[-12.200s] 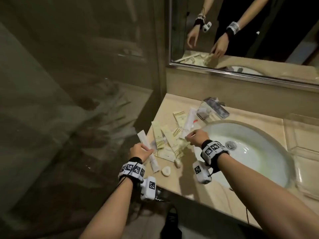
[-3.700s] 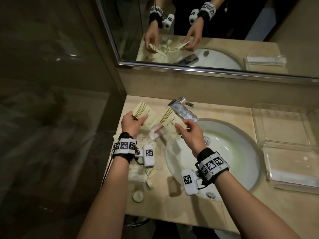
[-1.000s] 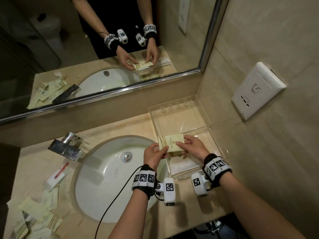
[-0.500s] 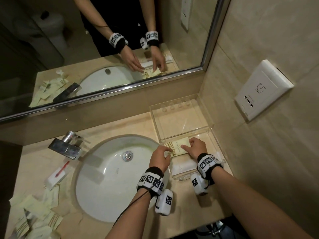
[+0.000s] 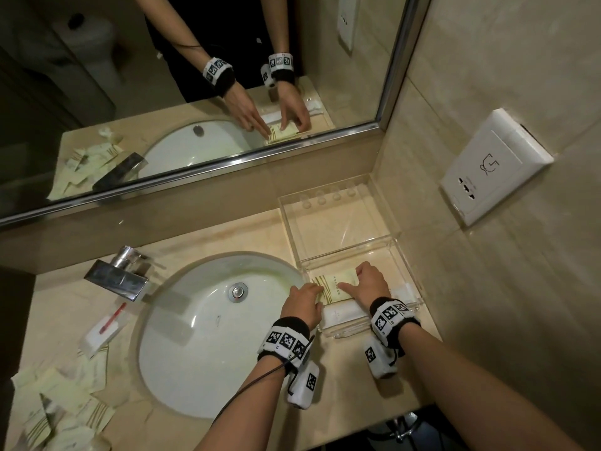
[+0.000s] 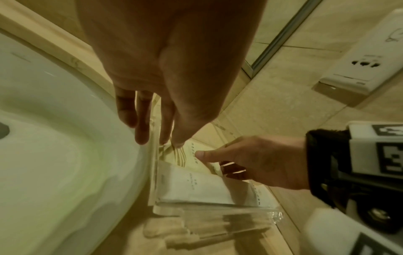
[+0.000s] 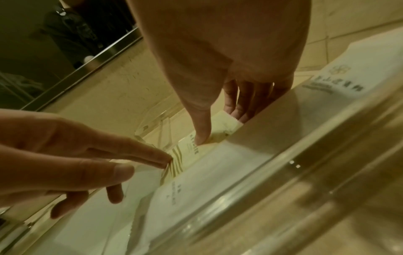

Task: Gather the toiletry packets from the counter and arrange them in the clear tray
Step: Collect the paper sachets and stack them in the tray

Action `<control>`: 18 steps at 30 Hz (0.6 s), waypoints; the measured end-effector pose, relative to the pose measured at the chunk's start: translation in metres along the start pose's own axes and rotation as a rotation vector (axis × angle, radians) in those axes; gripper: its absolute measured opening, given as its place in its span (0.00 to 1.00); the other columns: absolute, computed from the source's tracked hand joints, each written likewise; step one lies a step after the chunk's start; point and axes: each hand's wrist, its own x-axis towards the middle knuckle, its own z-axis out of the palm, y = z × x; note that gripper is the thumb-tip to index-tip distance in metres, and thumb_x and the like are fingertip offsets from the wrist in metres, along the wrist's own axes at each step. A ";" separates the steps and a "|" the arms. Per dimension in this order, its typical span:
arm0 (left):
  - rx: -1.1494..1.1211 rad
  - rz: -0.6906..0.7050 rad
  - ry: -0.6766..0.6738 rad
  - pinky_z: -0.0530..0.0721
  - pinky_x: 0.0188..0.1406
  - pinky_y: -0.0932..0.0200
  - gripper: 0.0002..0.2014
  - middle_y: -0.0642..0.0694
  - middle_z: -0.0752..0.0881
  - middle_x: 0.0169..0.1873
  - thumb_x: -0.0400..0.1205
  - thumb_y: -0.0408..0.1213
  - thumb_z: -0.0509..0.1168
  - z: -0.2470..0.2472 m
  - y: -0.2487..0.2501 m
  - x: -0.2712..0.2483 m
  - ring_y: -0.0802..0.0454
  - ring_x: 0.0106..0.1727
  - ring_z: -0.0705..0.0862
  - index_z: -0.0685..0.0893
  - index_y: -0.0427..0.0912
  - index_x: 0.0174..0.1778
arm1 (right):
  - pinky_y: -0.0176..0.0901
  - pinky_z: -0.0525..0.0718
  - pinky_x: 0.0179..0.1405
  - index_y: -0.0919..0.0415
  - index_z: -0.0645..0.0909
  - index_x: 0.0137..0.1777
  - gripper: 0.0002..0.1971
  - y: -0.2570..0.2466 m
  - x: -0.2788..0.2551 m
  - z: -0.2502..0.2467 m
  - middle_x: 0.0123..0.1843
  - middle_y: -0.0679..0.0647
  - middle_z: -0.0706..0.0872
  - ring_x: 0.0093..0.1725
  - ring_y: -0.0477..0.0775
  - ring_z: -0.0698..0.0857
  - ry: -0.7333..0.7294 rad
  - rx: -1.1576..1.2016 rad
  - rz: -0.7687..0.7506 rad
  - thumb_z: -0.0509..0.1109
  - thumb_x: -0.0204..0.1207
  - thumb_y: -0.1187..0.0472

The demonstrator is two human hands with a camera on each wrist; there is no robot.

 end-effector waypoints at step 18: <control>0.031 0.027 0.077 0.76 0.66 0.49 0.22 0.48 0.74 0.74 0.84 0.33 0.58 0.001 0.002 0.011 0.40 0.68 0.73 0.74 0.47 0.75 | 0.39 0.79 0.52 0.58 0.82 0.61 0.16 0.012 0.002 -0.007 0.51 0.54 0.79 0.48 0.50 0.80 0.006 0.086 -0.158 0.76 0.74 0.59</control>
